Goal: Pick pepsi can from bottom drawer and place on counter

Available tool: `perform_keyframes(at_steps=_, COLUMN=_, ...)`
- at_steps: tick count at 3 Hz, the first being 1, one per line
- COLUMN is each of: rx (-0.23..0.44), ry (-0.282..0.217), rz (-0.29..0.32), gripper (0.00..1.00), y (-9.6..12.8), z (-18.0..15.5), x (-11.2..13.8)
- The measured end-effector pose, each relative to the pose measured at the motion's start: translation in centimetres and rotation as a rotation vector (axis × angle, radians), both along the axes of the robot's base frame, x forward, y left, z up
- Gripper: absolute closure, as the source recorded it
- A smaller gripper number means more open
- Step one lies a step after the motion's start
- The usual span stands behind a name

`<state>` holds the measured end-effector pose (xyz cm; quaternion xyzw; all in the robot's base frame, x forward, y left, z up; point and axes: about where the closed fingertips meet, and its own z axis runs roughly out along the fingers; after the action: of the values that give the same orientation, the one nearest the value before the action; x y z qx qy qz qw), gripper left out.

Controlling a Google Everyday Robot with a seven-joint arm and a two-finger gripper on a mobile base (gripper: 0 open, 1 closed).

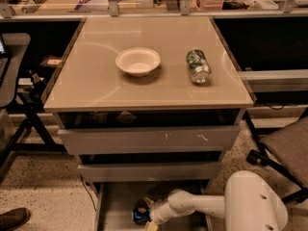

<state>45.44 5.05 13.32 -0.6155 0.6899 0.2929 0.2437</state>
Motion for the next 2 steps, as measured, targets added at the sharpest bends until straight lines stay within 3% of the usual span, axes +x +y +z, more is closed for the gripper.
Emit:
perform_keyframes(at_steps=1, rx=-0.004, ry=0.010, rz=0.012, gripper=0.00, y=0.10, z=-0.61, x=-0.27)
perform_keyframes(at_steps=2, rx=-0.004, ry=0.010, rz=0.012, gripper=0.19, y=0.10, z=-0.61, x=-0.28)
